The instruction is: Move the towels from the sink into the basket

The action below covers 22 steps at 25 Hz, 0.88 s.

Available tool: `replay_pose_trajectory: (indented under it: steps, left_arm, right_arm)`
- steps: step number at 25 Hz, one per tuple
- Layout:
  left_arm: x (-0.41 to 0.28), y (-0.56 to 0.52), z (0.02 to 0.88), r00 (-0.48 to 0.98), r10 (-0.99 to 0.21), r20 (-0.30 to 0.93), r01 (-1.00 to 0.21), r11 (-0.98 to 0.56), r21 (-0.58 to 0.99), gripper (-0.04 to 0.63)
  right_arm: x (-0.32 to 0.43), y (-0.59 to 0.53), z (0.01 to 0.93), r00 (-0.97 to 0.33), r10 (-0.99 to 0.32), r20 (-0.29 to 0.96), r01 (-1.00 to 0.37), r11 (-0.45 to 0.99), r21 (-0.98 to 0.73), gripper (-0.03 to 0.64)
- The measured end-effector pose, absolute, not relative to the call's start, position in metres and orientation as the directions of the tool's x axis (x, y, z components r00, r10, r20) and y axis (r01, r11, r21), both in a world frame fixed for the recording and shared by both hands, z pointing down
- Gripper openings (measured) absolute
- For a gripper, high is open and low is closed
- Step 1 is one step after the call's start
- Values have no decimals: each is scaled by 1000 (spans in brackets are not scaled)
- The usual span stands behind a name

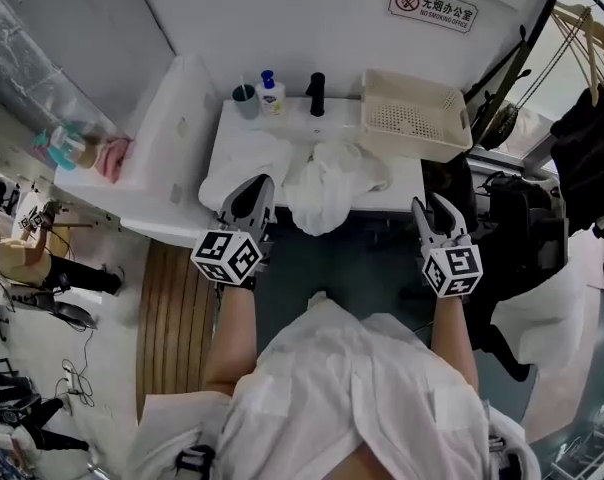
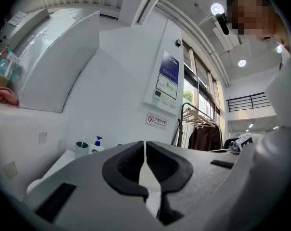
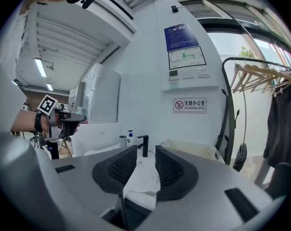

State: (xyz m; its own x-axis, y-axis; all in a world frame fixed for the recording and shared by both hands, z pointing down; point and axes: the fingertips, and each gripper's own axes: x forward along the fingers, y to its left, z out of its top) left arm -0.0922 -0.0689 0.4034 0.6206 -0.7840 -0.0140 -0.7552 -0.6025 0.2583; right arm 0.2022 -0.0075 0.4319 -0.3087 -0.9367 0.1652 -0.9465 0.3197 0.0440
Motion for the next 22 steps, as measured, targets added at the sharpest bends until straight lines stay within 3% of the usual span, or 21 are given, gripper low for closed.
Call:
replay_pose_trajectory:
  steps: [8, 15, 22]
  left_arm:
    - [-103, -138, 411, 625, -781, -2, -754, -604, 257, 20]
    - [-104, -154, 439, 635, -771, 39, -748, -603, 277, 21]
    - [-109, -168, 464, 591, -801, 100, -787, -544, 291, 20]
  right_arm:
    - [176, -85, 464, -367, -894, 255, -922, 387, 30, 144]
    - [144, -113, 528, -460, -781, 423, -856, 517, 24, 198]
    - [120, -147, 578, -523, -665, 533, -780, 626, 16, 203]
